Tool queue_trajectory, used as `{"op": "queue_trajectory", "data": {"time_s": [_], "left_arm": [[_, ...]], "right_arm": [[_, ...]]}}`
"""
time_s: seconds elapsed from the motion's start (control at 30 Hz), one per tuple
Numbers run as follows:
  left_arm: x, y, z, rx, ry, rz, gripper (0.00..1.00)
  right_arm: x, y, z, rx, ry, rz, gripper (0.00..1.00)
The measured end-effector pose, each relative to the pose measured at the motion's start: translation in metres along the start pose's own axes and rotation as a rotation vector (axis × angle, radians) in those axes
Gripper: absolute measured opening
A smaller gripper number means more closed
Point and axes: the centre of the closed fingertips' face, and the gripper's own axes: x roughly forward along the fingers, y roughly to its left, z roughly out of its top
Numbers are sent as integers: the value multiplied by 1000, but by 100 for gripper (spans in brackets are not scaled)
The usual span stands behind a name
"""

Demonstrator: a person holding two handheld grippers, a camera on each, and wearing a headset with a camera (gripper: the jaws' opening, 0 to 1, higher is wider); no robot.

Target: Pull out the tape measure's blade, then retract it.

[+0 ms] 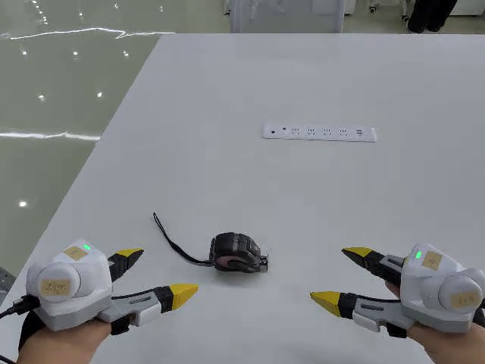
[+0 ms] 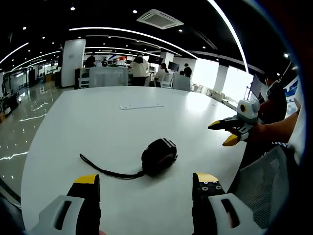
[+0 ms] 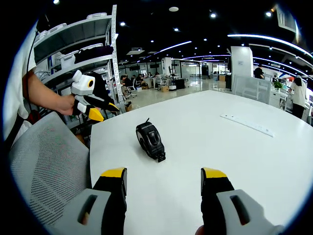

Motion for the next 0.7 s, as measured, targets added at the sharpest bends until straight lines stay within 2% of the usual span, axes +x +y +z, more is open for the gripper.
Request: {"op": "queue_trajectory", "data": {"time_s": [0.4, 0.7], "left_arm": [[-9, 5, -3, 19, -15, -28, 76], [-16, 2, -10, 14, -14, -46, 79]], "right_arm": [[-21, -2, -8, 33, -4, -52, 61], [-35, -5, -17, 51, 8, -71, 65]]}}
